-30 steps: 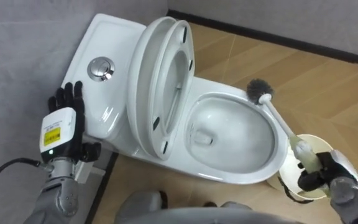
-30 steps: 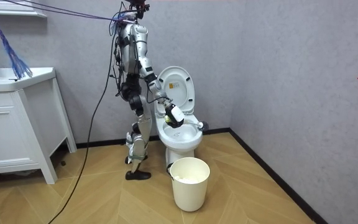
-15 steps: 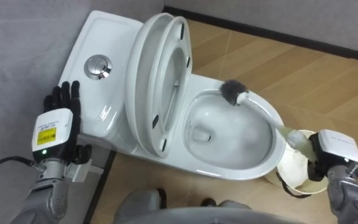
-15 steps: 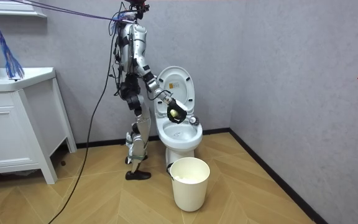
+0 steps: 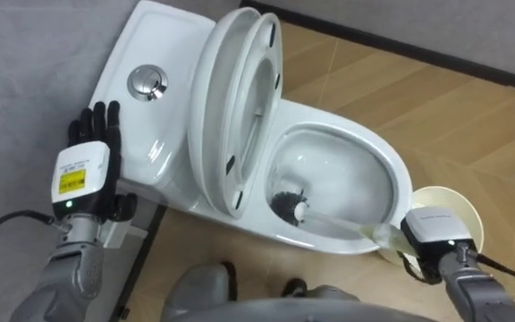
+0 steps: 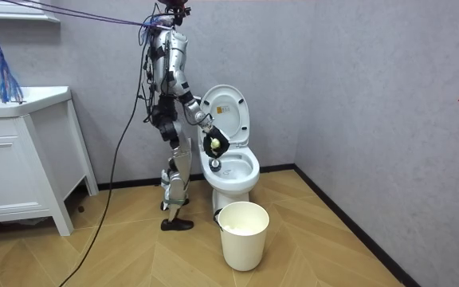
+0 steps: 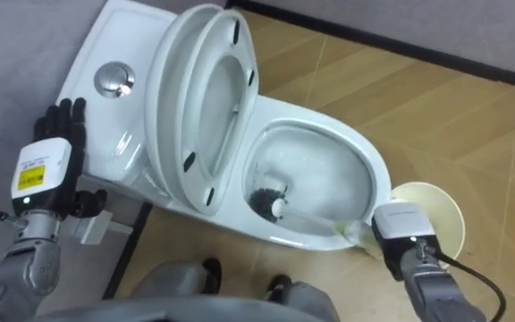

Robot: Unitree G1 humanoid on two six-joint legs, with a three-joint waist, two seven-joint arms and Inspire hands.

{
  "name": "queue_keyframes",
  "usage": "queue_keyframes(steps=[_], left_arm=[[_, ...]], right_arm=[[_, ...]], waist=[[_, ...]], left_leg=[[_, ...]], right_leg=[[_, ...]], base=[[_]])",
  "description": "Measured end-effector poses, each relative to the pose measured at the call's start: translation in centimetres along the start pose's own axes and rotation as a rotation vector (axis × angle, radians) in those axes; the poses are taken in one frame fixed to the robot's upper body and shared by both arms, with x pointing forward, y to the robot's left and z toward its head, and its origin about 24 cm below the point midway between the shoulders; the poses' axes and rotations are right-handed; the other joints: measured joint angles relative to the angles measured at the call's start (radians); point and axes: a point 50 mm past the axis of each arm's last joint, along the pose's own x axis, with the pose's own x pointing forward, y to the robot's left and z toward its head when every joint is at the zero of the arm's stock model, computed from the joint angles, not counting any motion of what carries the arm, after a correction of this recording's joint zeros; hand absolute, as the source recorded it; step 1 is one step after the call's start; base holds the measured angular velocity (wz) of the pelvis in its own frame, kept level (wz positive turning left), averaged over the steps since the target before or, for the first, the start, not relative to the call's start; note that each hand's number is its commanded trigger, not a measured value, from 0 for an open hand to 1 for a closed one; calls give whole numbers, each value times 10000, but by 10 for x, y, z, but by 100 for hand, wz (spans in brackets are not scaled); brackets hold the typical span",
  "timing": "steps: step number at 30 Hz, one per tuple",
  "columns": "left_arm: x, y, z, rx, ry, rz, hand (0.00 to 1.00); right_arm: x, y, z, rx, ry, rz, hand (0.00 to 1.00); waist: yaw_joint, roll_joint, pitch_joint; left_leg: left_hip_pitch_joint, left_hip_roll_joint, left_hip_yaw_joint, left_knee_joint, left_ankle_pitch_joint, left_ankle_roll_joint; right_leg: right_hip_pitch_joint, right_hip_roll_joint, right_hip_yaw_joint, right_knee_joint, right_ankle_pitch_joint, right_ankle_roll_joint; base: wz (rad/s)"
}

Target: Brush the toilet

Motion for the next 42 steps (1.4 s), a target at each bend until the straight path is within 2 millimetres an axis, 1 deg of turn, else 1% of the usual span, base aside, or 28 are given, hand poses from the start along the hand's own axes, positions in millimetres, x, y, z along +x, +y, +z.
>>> queue_keyframes(steps=[2, 4, 6, 7, 9, 10, 11, 12, 13, 14, 15, 16, 17, 18, 19, 20, 21, 22, 24, 26, 28, 29, 31, 33, 37, 40, 41, 42], left_arm=[[6, 4, 4, -74, -204, 181, 0], [13, 8, 10, -158, -518, 374, 0], [25, 14, 22, -213, -1017, 642, 0], [28, 15, 25, -211, -1156, 678, 0], [36, 20, 33, -197, -1518, 878, 0], [41, 23, 38, -256, -1728, 1038, 0], [46, 27, 43, -473, -1945, 1204, 0], [48, 29, 46, -518, -2051, 1270, 0], [53, 32, 52, -589, -2336, 1336, 0], [56, 37, 56, -612, -2571, 1470, 0], [60, 43, 60, -575, -2785, 1636, 0], [62, 46, 62, -556, -2909, 1724, 0], [67, 52, 67, -402, -3232, 1898, 0], [69, 56, 68, -294, -3373, 1998, 0], [72, 63, 71, -113, -3647, 2178, 0], [73, 69, 72, -5, -3801, 2456, 0], [74, 75, 75, 6, -3942, 2709, 0], [75, 78, 76, 28, -4021, 2836, 0], [75, 90, 75, 354, -4313, 3317, 0], [75, 96, 74, 551, -4446, 3646, 0], [74, 96, 73, 741, -4494, 3821, 0], [75, 97, 72, 831, -4404, 3981, 0], [75, 98, 71, 1010, -4256, 4079, 0], [73, 98, 68, 1155, -4070, 4127, 0], [73, 97, 67, 1663, -3930, 4151, 0], [74, 94, 65, 1909, -3778, 3921, 0], [74, 90, 65, 1984, -3733, 3655, 0], [73, 86, 65, 2065, -3713, 3402, 0]], right_arm=[[4, -1, -6, -130, 173, 98, 100], [9, -8, -15, -352, 382, 6, 100], [13, -14, -29, -509, 687, -45, 100], [14, -16, -31, -491, 759, -60, 100], [19, -28, -39, -591, 922, -304, 100], [22, -35, -43, -586, 1037, -468, 100], [27, -44, -47, -520, 1154, -588, 100], [30, -47, -49, -466, 1225, -609, 100], [35, -57, -51, -243, 1353, -700, 100], [41, -69, -52, -84, 1397, -860, 100], [47, -86, -54, 83, 1464, -1134, 100], [50, -94, -55, 191, 1506, -1273, 100], [55, -110, -60, 452, 1791, -1427, 100], [57, -118, -62, 580, 1919, -1476, 100], [60, -133, -66, 731, 2130, -1631, 100], [63, -151, -69, 930, 2267, -1892, 100], [65, -164, -74, 1184, 2442, -2146, 100], [64, -170, -76, 1301, 2534, -2269, 100], [65, -188, -80, 2044, 2672, -2706, 100], [64, -196, -83, 2336, 2747, -2937, 100], [64, -204, -86, 2341, 2835, -3110, 100], [63, -207, -87, 2348, 2887, -3179, 100], [63, -212, -90, 2335, 3022, -3255, 100], [62, -221, -91, 2253, 3077, -3459, 100], [62, -222, -90, 1835, 3069, -3464, 100], [64, -225, -80, 752, 2817, -3486, 100], [66, -222, -72, 283, 2591, -3413, 100], [67, -214, -62, -180, 2303, -3278, 100]], waist=[[-9, 4, 15], [36, 20, 27], [197, 140, 113], [225, 162, 142], [333, 225, 189], [370, 275, 193], [483, 282, 207], [520, 277, 212], [567, 296, 227], [605, 278, 246], [631, 254, 283], [666, 253, 316], [782, 272, 409], [850, 233, 435], [900, 203, 465], [961, 59, 570], [954, -52, 634], [949, -123, 676], [965, -396, 797], [946, -501, 796], [911, -567, 791], [889, -607, 776], [861, -631, 772], [766, -669, 760], [740, -707, 756], [789, -686, 750], [855, -641, 727], [887, -535, 677]], left_leg=[[-347, 1, -128, 237, 0, 0], [-775, 3, -244, 480, -1, 1], [-1330, -16, -492, 820, -1, 1], [-1426, -28, -543, 845, 6, 8], [-1858, -99, -676, 1021, 75, 29], [-2166, -144, -786, 1124, 108, 36], [-2432, -173, -799, 1198, 164, 50], [-2556, -192, -819, 1229, 194, 57], [-2808, -220, -894, 1321, 270, 68], [-3064, -289, -938, 1366, 350, 76], [-3329, -327, -961, 1408, 412, 81], [-3453, -326, -986, 1449, 452, 79], [-3656, -340, -1006, 1462, 504, 78], [-3760, -352, -1023, 1450, 543, 76], [-3968, -361, -1045, 1435, 615, 71], [-4103, -425, -1039, 1370, 702, 57], [-4217, -498, -1047, 1236, 836, 56], [-4263, -512, -1049, 1190, 881, 60], [-4508, -516, -1048, 1080, 998, 22], [-4681, -535, -1046, 985, 1091, 7], [-4745, -558, -1028, 805, 1215, 0], [-4745, -581, -1007, 738, 1285, -10], [-4734, -580, -999, 741, 1321, -29], [-4723, -647, -1011, 737, 1370, -50], [-4688, -651, -1045, 794, 1376, -49], [-4553, -616, -984, 821, 1375, -47], [-4438, -550, -1000, 804, 1374, -48], [-4345, -527, -1076, 790, 1371, -48]], right_leg=[[-221, -23, -183, 112, -2, -27], [-569, -29, -245, 294, -5, -49], [-916, -88, -541, 477, 4, -99], [-996, -101, -589, 524, 2, -105], [-1370, -190, -733, 774, -34, -125], [-1643, -223, -775, 919, -46, -134], [-1940, -314, -841, 1095, -59, -156], [-2060, -352, -871, 1170, -61, -169], [-2299, -395, -918, 1296, -59, -181], [-2568, -536, -1039, 1505, -102, -227], [-2871, -633, -1072, 1706, -144, -254], [-3004, -663, -1077, 1791, -148, -263], [-3238, -687, -1044, 1915, -148, -277], [-3376, -709, -1019, 1983, -143, -286], [-3603, -738, -1027, 2066, -126, -321], [-3837, -842, -1025, 2226, -137, -359], [-4025, -922, -1021, 2310, -140, -368], [-4106, -942, -1013, 2343, -142, -371], [-4395, -940, -1016, 2354, -104, -431], [-4591, -954, -1042, 2370, -84, -459], [-4730, -979, -1038, 2390, -32, -485], [-4780, -1001, -1020, 2391, -28, -493], [-4794, -1006, -1010, 2390, -17, -512], [-4792, -1014, -1009, 2384, -11, -525], [-4777, -1038, -996, 2357, -8, -529], [-4621, -1028, -999, 2306, 32, -540], [-4452, -970, -1034, 2190, 71, -530], [-4251, -916, -1164, 2035, 102, -520]], base=[[18], [19], [24], [26], [22], [18], [13], [14], [21], [26], [19], [11], [4], [5], [3], [10], [13], [15], [6], [6], [4], [0], [0], [0], [-2], [-6], [4], [11]])
